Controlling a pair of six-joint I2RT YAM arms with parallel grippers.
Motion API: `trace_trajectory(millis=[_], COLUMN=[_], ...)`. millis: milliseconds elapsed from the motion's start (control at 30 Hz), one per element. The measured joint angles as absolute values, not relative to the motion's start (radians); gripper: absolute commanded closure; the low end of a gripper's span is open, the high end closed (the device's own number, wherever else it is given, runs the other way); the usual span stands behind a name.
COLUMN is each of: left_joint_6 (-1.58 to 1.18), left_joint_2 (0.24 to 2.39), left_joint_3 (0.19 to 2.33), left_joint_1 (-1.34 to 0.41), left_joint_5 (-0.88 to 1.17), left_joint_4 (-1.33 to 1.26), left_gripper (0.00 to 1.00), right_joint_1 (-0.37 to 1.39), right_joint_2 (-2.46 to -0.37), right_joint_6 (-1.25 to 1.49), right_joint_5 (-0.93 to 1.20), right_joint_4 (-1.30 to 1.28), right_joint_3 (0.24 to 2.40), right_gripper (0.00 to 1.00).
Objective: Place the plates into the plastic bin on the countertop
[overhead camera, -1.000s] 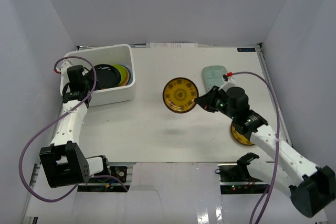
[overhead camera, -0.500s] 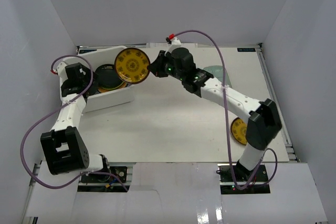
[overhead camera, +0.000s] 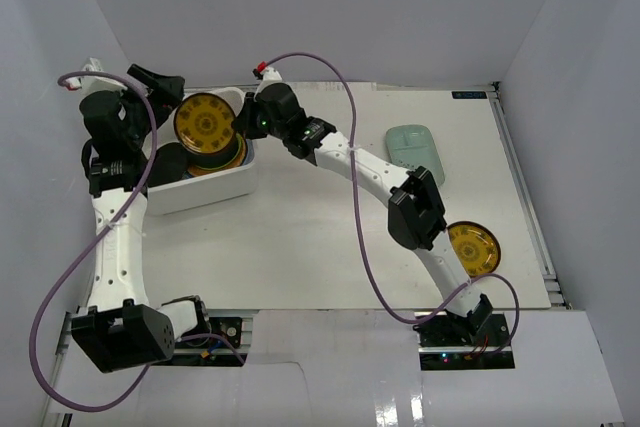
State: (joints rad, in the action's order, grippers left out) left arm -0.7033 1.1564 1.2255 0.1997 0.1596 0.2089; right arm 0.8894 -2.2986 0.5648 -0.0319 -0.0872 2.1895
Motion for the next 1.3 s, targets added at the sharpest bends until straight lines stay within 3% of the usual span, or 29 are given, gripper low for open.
trace_trajectory(millis=[367, 500, 633, 867, 1033, 1133, 1300], left_joint_6=[-0.801, -0.842, -0.872, -0.904, -0.904, -0.889, -0.843], left_joint_2=[1.156, 1.155, 1.148, 1.120, 1.097, 1.099, 1.196], left_joint_3=[1.240, 1.195, 1.175, 1.171, 1.171, 1.172, 1.169], left_joint_1=[0.166, 0.160, 0.152, 0.141, 0.088, -0.062, -0.433], left_joint_5=[0.605, 0.672, 0.708, 0.744, 0.715, 0.656, 0.552], left_joint_4=[0.150, 0.134, 0.124, 0.107, 0.102, 0.099, 0.088], left_gripper=[0.02, 0.02, 0.02, 0.02, 0.02, 0.02, 0.02], right_joint_1=[0.985, 1.005, 1.015, 1.010, 0.979, 0.916, 0.665], right_joint_2=[-2.402, -2.406, -2.405, -2.286, -1.968, -1.684, -1.231], right_joint_6=[0.538, 0.542, 0.540, 0.502, 0.467, 0.461, 0.483], right_joint_5=[-0.089, -0.113, -0.131, -0.163, -0.199, -0.222, -0.232], right_joint_4=[-0.088, -0.077, -0.065, -0.043, -0.006, 0.044, 0.079], right_joint_3=[2.218, 2.218, 2.217, 2.111, 1.827, 1.550, 1.129], right_gripper=[0.90, 0.56, 0.44, 0.46, 0.64, 0.72, 0.73])
